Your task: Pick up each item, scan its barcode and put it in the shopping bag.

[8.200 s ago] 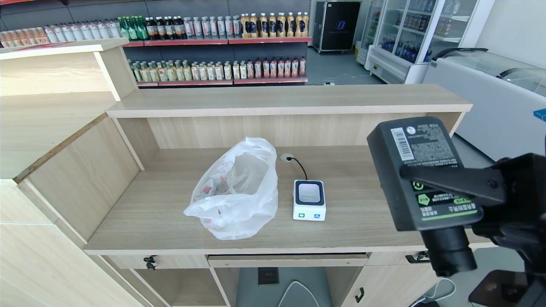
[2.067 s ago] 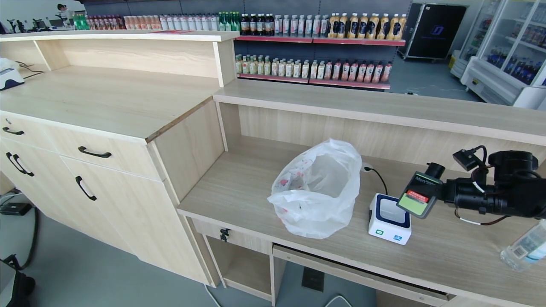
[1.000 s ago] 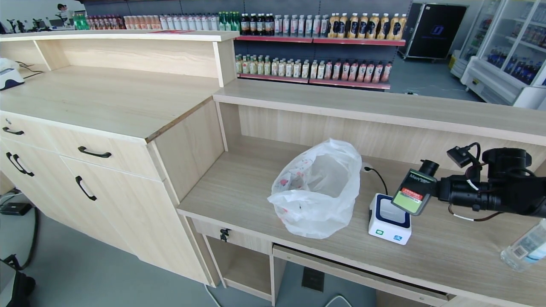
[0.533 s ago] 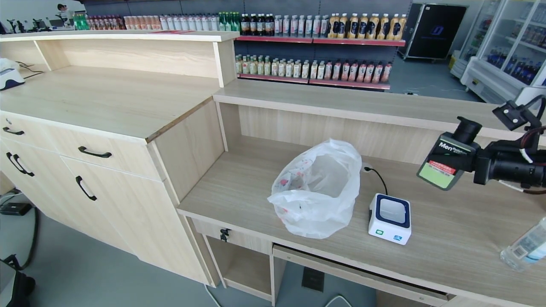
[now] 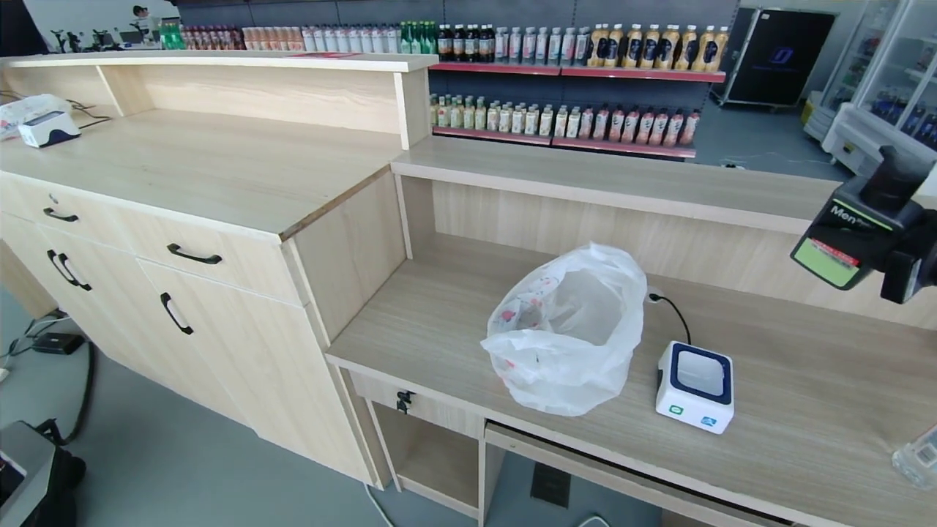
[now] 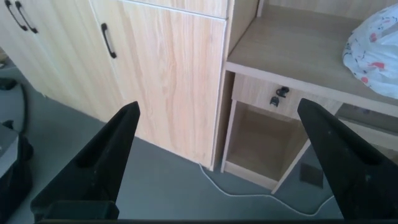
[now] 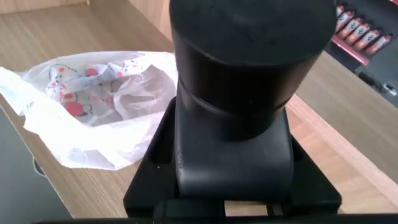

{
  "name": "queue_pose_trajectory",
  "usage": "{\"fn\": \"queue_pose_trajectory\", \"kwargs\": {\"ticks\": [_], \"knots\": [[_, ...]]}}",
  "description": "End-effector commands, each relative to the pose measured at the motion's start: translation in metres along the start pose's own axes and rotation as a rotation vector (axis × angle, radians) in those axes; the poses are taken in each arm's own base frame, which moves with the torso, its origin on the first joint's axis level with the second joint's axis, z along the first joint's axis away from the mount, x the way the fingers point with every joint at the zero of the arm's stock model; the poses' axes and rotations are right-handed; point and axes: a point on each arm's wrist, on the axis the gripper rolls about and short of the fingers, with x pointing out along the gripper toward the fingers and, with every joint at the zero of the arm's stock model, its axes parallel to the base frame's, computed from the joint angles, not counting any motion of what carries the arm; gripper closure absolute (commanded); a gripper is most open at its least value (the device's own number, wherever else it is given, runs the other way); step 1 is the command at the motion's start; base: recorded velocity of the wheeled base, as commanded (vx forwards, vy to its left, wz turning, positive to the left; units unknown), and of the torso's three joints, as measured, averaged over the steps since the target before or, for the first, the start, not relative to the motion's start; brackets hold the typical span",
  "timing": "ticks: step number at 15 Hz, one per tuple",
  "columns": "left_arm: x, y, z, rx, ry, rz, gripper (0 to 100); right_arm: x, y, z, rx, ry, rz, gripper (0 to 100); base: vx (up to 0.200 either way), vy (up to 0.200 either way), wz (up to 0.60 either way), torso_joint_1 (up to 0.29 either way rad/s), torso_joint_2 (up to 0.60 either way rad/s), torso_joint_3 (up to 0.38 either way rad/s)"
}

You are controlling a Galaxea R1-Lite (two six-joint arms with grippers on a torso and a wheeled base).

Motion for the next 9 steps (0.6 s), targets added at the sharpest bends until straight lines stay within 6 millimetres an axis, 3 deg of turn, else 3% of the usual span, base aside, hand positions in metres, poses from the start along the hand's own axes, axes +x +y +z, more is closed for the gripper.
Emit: {"fn": "queue_pose_trajectory", "kwargs": {"ticks": [1,5,7,9], "knots": [[0.000,0.000,0.000,0.000,0.000,0.001,0,0.010,0.006,0.004,0.044,0.000,-0.029,100,0.000,0.000,0.60,0.002,0.00,0.002],[0.000,0.000,0.000,0.000,0.000,0.001,0,0.034,0.011,-0.005,0.147,0.053,-0.145,100,0.000,0.000,0.60,0.004,0.00,-0.002],[0.000,0.000,0.000,0.000,0.000,0.001,0,0.043,0.005,-0.021,0.158,0.106,-0.206,100,0.000,0.000,0.00,0.000,0.00,0.000],[0.000,0.000,0.000,0.000,0.000,0.001,0,0.070,-0.001,-0.044,0.182,0.148,-0.197,100,0.000,0.000,0.00,0.000,0.00,0.000]]}}
